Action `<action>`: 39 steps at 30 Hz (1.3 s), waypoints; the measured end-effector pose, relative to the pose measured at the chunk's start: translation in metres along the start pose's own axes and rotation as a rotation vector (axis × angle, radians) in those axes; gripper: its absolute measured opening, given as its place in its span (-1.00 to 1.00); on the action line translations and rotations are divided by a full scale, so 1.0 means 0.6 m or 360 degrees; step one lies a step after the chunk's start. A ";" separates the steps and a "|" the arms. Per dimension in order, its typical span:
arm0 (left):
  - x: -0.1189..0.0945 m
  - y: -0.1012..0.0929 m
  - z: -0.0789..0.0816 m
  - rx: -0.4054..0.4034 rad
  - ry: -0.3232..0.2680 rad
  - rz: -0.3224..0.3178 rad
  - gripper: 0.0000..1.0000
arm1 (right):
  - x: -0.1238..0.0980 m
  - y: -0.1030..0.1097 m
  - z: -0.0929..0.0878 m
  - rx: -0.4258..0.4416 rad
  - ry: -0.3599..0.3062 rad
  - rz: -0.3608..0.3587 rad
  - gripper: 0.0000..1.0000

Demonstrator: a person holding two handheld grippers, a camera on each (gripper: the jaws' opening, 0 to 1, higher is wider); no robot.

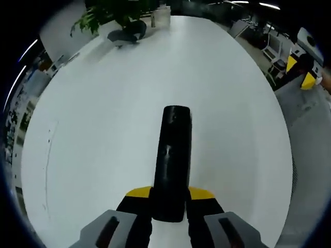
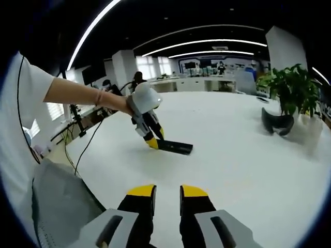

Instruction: Press the specified remote control buttons in sequence, fully releasing each button before pressing the next.

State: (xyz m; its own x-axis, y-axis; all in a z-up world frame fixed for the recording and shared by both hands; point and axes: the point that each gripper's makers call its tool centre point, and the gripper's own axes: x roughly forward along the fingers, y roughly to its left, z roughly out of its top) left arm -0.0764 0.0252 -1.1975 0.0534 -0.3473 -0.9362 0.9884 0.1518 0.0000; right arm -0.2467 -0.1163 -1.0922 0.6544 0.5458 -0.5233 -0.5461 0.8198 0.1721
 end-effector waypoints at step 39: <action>-0.030 -0.161 -0.075 -0.0047 -0.0079 0.0017 -0.55 | 0.038 0.051 -0.015 -0.0212 0.0159 0.0208 -0.79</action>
State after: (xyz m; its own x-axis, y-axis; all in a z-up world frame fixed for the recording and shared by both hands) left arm -0.1790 0.0583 -1.1965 0.0713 -0.3912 -0.9176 0.9832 0.1826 -0.0014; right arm -0.2533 -0.0807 -1.1062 0.5217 0.6209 -0.5851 -0.6916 0.7093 0.1360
